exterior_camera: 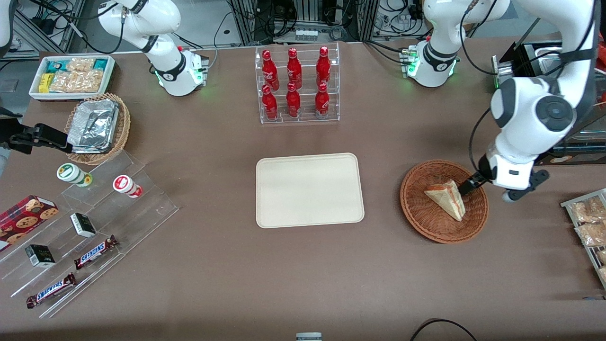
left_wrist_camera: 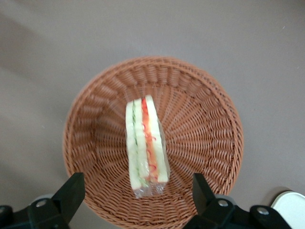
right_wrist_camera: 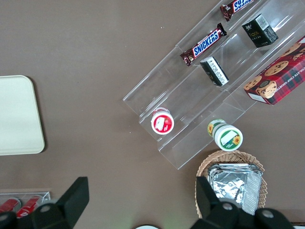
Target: Place sandwich from basket to tray
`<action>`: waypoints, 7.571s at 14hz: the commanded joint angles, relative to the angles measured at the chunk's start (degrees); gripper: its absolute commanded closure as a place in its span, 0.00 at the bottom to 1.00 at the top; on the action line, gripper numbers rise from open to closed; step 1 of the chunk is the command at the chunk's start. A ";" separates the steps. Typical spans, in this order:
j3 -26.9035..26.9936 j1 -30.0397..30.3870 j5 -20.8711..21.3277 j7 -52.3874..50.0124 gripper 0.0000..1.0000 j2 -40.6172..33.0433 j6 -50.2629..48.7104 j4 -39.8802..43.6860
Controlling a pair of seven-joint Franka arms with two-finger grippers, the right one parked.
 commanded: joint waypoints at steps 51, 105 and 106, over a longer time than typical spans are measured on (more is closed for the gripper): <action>-2.37 -41.24 6.33 -19.80 1.00 34.50 -8.56 41.09; -1.75 4.81 -4.31 33.46 0.00 -4.35 -47.11 37.02; -1.14 4.46 -4.13 33.90 0.00 -3.73 -48.26 37.91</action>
